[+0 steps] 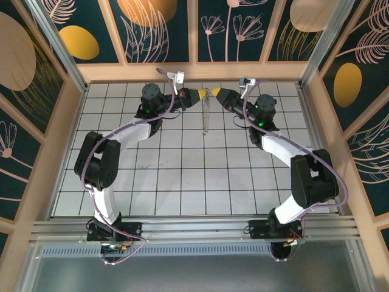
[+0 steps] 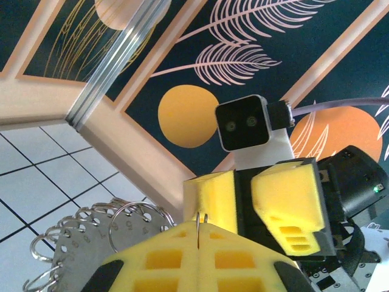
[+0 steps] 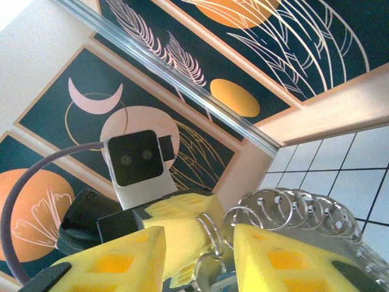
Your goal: Put the keys on the keyring
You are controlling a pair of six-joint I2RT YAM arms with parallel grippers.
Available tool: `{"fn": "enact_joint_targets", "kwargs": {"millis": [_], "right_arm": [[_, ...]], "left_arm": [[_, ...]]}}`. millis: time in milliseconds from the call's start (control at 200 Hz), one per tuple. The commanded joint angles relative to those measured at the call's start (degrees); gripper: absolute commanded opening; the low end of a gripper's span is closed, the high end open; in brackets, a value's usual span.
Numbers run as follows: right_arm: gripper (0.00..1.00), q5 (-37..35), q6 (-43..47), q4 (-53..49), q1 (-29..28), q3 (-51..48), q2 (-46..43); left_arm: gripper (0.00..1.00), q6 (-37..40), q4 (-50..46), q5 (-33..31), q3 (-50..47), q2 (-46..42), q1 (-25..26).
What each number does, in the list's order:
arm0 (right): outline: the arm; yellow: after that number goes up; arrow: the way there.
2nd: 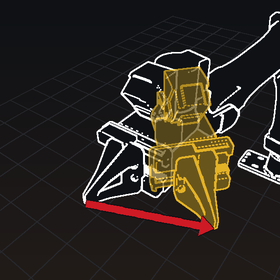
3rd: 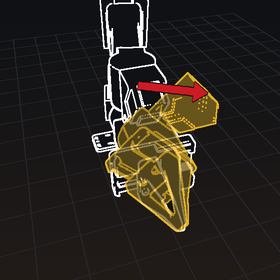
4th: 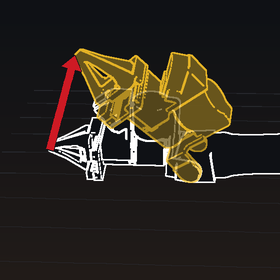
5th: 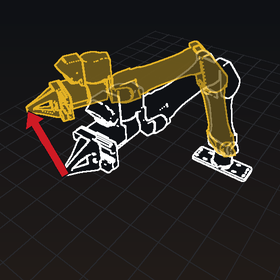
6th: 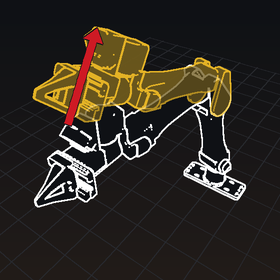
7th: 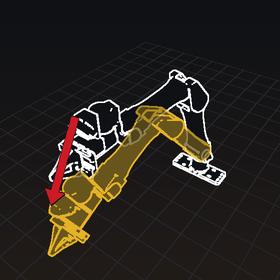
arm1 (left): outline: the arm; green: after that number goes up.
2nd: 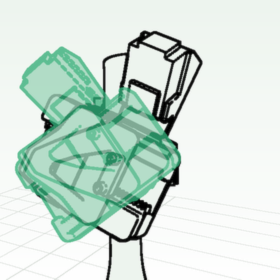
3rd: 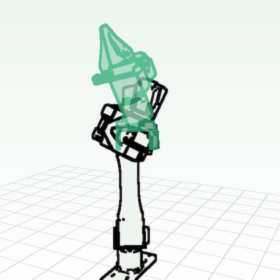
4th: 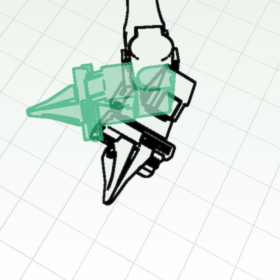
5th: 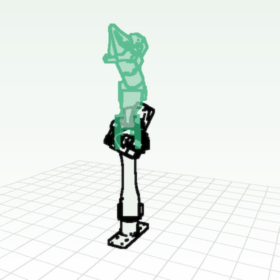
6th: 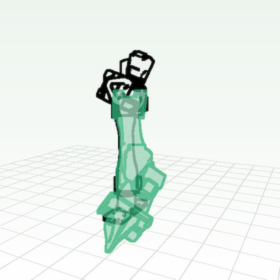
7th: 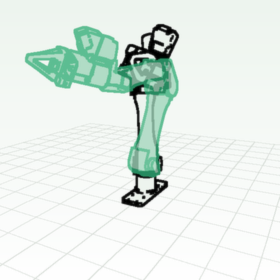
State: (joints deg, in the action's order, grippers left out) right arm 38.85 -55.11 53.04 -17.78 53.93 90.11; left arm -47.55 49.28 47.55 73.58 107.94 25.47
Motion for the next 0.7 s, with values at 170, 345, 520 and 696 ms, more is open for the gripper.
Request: {"fn": "enact_joint_targets", "kwargs": {"millis": [170,345,520,696], "right_arm": [[0.39,1.14,1.19,5.20,-0.07,-0.78,-0.28],[0.37,1.86,0.82,5.97,-0.20,0.40,0.95],[0.32,3.12,-0.23,7.25,-0.86,1.84,3.11],[0.29,3.60,-0.53,7.76,-1.34,1.64,3.79]], "left_arm": [[0.00,2.90,2.67,1.33,-0.72,-2.21,0.57],[0.00,3.27,1.66,2.00,-0.22,-2.64,1.06],[0.00,4.47,-0.06,1.97,0.68,-2.94,1.55],[0.00,5.07,-0.93,1.59,1.13,-3.13,1.73]]}}
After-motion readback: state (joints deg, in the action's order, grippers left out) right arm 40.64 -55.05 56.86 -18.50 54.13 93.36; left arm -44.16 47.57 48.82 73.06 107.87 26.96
